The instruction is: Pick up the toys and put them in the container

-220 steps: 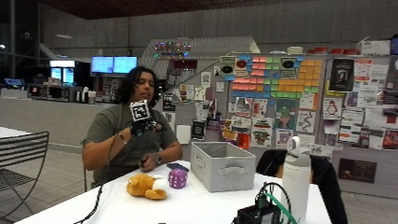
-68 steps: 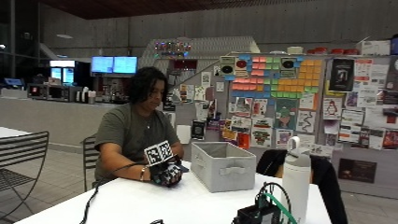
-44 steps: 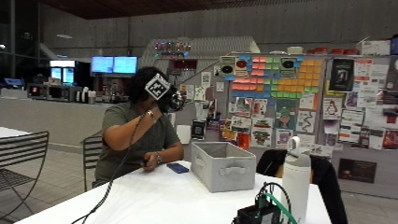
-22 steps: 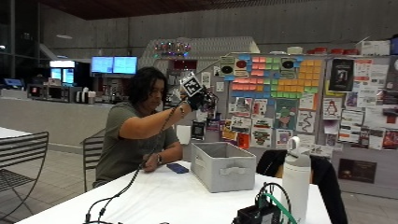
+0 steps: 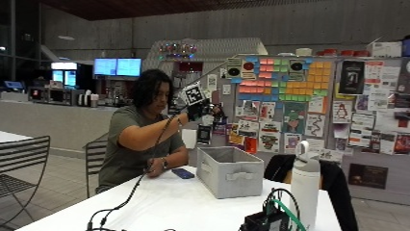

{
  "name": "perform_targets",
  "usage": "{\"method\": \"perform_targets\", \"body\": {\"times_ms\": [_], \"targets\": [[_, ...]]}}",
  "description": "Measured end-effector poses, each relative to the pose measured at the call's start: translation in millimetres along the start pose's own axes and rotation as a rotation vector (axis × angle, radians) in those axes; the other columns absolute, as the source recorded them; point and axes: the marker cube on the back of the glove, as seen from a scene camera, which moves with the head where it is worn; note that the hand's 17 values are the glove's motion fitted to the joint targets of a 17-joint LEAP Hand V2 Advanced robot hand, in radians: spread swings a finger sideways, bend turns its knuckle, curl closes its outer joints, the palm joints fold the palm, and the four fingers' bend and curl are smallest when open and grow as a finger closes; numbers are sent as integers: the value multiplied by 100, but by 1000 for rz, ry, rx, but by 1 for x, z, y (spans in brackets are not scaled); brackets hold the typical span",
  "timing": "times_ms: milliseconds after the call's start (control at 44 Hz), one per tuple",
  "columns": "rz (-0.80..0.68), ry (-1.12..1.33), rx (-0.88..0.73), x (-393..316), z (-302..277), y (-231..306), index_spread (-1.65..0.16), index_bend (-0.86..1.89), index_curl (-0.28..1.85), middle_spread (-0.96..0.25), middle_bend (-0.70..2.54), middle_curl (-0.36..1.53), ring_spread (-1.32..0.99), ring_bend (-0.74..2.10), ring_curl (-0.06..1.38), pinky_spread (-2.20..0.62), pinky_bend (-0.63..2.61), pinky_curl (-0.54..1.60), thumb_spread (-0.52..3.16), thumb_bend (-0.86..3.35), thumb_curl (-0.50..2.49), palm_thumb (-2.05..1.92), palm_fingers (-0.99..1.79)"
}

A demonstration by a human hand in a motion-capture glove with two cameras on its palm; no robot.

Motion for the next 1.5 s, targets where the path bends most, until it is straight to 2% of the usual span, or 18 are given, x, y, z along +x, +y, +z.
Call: {"method": "perform_targets", "body": {"times_ms": [91, 182, 296, 500, 728, 1501], "targets": [[-115, 47, -45, 9, -1, 36, -35, 53, 68, -26, 84, 59, -33, 106, 44, -18, 96, 40, 103, -10, 45, -12, 31], [-20, 24, -76, 4, -1, 67, -36, 52, 67, -25, 78, 57, -33, 106, 43, -16, 94, 39, 101, -10, 41, -13, 30], [207, 67, -126, 22, 8, 109, -37, 47, 65, -23, 69, 53, -33, 108, 43, -14, 95, 39, 97, -11, 36, -15, 27], [340, 91, -190, 60, 37, 185, -39, 39, 61, -21, 57, 49, -32, 107, 42, -11, 96, 38, 94, -11, 31, -14, 23], [484, 74, -230, 87, 69, 240, -40, 35, 58, -20, 54, 47, -31, 99, 39, -9, 92, 36, 94, -10, 26, -14, 20], [526, 4, -211, 126, 113, 247, -42, 32, 54, -20, 46, 44, -31, 86, 34, -6, 81, 32, 98, -9, 20, -12, 30]]}}
